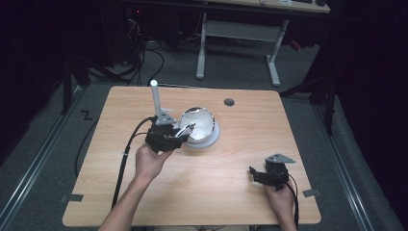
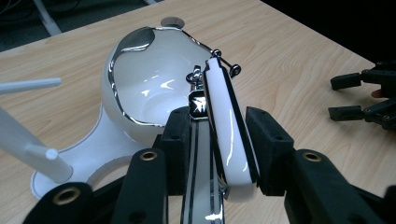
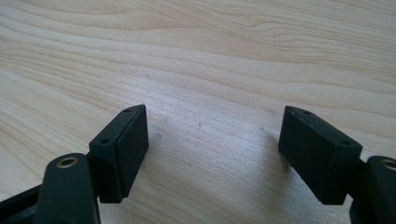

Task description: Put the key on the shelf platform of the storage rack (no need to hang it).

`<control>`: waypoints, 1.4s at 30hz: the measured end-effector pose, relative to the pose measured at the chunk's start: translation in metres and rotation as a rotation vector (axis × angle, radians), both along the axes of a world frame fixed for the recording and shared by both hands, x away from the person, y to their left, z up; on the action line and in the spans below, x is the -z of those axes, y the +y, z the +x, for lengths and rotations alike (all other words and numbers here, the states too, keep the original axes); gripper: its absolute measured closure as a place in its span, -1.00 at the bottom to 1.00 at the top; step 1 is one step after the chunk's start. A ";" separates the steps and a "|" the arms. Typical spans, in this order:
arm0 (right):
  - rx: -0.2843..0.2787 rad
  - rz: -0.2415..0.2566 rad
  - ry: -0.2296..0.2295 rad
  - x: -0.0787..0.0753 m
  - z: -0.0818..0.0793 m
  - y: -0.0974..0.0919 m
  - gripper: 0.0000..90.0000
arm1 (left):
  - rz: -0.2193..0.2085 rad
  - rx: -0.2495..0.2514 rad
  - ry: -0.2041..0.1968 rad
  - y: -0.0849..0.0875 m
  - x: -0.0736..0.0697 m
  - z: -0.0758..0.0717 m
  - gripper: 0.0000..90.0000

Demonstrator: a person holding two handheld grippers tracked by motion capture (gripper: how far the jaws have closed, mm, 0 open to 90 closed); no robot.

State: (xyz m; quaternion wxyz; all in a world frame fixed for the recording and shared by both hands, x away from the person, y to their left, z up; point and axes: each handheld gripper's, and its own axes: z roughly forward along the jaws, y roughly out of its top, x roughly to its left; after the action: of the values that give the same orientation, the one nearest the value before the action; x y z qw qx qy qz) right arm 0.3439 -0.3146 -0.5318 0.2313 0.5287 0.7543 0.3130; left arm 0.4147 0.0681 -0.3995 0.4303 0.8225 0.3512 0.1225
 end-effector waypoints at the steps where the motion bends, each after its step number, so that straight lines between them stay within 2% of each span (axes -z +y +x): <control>1: 0.001 0.001 0.000 0.000 0.000 0.000 -0.45 | 0.008 0.003 0.002 -0.002 0.000 0.002 0.39; 7: 0.001 0.000 0.000 0.000 0.000 0.000 -0.45 | 0.036 0.011 0.008 -0.014 -0.001 0.014 0.39; 14: 0.001 0.000 0.000 0.000 0.000 0.000 -0.45 | 0.041 0.003 0.029 -0.022 0.003 0.024 0.39; 22: 0.001 0.000 0.000 0.000 0.000 0.000 -0.45 | 0.057 0.009 0.026 -0.034 0.002 0.034 0.38; 24: 0.001 0.000 0.000 0.000 0.000 0.000 -0.45 | 0.048 0.010 0.038 -0.036 0.003 0.039 0.38; 42: 0.001 0.000 0.002 0.000 0.000 0.000 -0.45 | 0.081 -0.010 0.063 -0.057 0.025 0.065 0.37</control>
State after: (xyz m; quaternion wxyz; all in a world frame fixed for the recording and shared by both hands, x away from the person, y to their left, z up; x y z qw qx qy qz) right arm 0.3437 -0.3148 -0.5316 0.2309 0.5292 0.7543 0.3124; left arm 0.4797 0.0108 -0.4247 0.3849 0.8410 0.3632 0.1130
